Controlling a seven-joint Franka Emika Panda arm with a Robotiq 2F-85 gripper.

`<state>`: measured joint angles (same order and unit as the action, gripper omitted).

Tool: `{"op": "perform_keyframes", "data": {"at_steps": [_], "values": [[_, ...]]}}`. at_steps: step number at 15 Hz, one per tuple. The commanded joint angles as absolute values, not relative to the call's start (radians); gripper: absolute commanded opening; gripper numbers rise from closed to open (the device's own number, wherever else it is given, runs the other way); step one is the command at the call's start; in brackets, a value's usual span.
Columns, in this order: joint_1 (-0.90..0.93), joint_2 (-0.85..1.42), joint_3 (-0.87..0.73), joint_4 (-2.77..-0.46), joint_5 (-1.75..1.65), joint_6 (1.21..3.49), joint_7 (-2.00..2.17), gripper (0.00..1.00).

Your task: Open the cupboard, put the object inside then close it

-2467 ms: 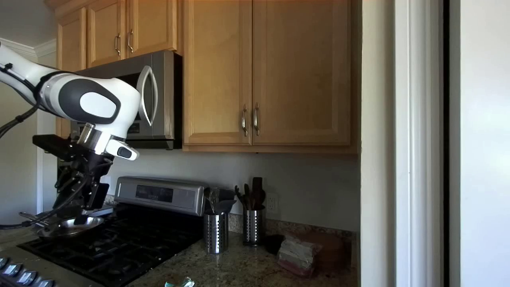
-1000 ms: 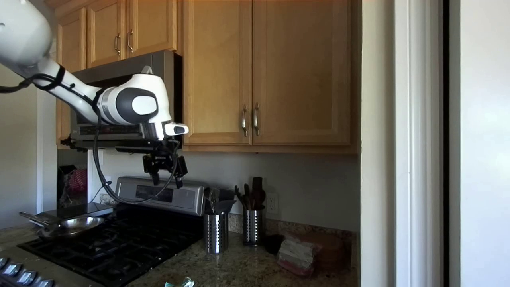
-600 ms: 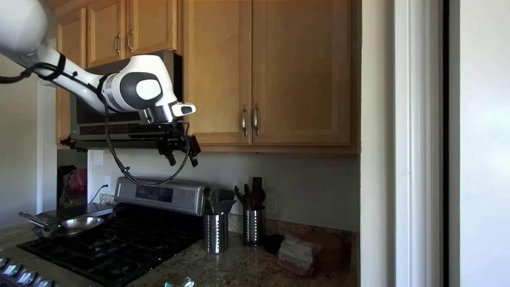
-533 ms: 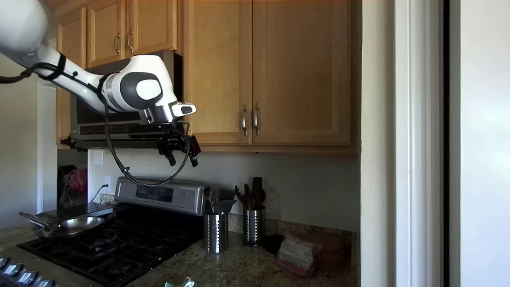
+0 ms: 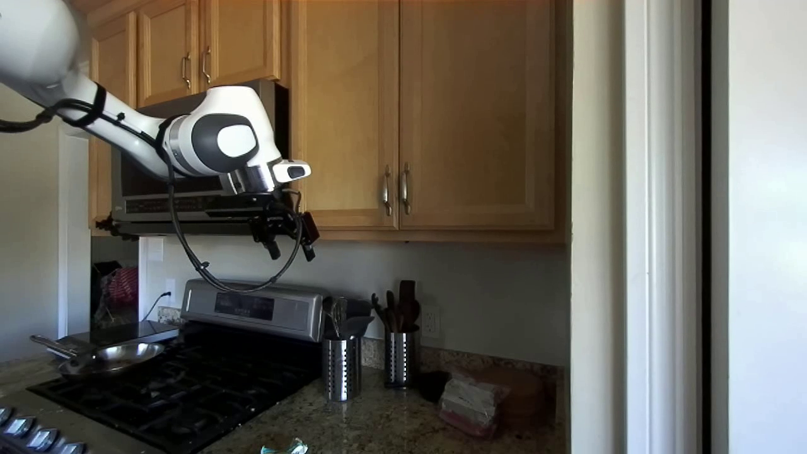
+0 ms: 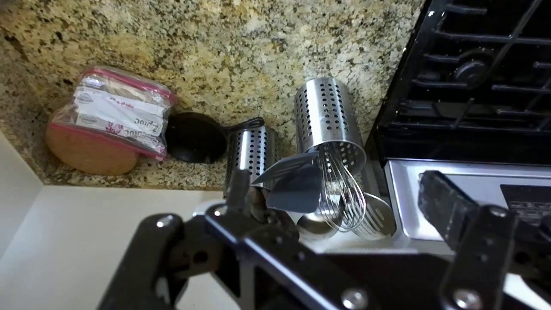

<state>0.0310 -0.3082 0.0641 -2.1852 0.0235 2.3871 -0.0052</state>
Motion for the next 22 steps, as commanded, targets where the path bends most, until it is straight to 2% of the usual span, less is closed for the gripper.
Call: {"op": "perform_keyframes", "data": {"at_steps": [1,12,13,14,17,20,21,22], "values": [[0.02,-0.279,0.046,-2.106,0.002,2.439,-0.007,1.0],[0.012,-0.118,-0.038,-1.821,0.057,2.541,-0.156,1.0],[0.01,-0.102,-0.041,-1.799,0.058,2.541,-0.167,0.98],[0.008,-0.088,-0.043,-1.778,0.058,2.537,-0.178,0.89],[0.004,-0.06,-0.044,-1.727,0.052,2.531,-0.212,0.78],[-0.003,-0.033,-0.045,-1.691,0.04,2.526,-0.247,0.92],[-0.007,-0.026,-0.047,-1.689,0.037,2.528,-0.255,1.0],[-0.011,-0.025,-0.048,-1.686,0.036,2.524,-0.267,1.0]]}}
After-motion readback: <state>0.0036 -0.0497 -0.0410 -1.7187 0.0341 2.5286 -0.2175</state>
